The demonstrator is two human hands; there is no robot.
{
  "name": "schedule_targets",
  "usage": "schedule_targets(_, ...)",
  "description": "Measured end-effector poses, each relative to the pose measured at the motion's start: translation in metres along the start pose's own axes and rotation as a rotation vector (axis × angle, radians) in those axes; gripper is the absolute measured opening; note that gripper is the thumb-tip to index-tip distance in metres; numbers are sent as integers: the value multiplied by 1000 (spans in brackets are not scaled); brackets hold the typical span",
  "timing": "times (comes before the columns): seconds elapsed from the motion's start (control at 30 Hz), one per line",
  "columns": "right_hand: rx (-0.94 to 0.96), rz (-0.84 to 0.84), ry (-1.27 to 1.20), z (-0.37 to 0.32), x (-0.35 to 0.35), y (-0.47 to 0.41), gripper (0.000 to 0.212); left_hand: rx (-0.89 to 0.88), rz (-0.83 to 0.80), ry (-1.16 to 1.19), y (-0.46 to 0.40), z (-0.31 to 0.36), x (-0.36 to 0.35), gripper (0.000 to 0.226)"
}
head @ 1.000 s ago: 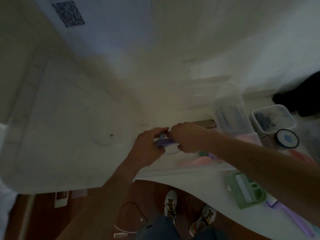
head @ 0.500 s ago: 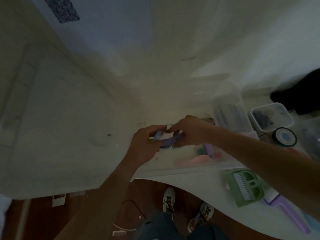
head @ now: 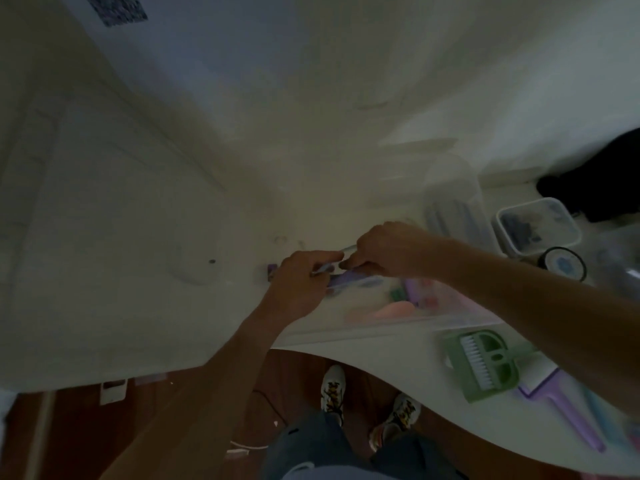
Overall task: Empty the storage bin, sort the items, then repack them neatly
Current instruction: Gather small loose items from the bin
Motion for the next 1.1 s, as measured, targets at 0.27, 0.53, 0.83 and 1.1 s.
schedule_targets(0.27, -139, 300, -303, 20, 9, 30, 36, -89, 106, 14, -4, 7, 9, 39)
schedule_targets(0.53, -543, 288, -434, 78, -19, 75, 37, -45, 194, 45, -12, -9, 25, 41)
schedule_targets(0.83, -176, -498, -309, 44, -175, 11, 44, -4, 194, 85, -13, -34, 35, 41)
schedule_targets(1.1, -435, -185, -25, 78, -96, 45, 22, 18, 187, 79, -2, -29, 41, 41)
Point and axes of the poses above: each hand's wrist, its own y-axis away from the middle knuckle, its own x-axis out of the back of the hand, z = x × y, the point moved 7 cm from there along -y, towards the middle knuckle, and after that the axes turned 12 degrees about x, right-handed, at the moved point
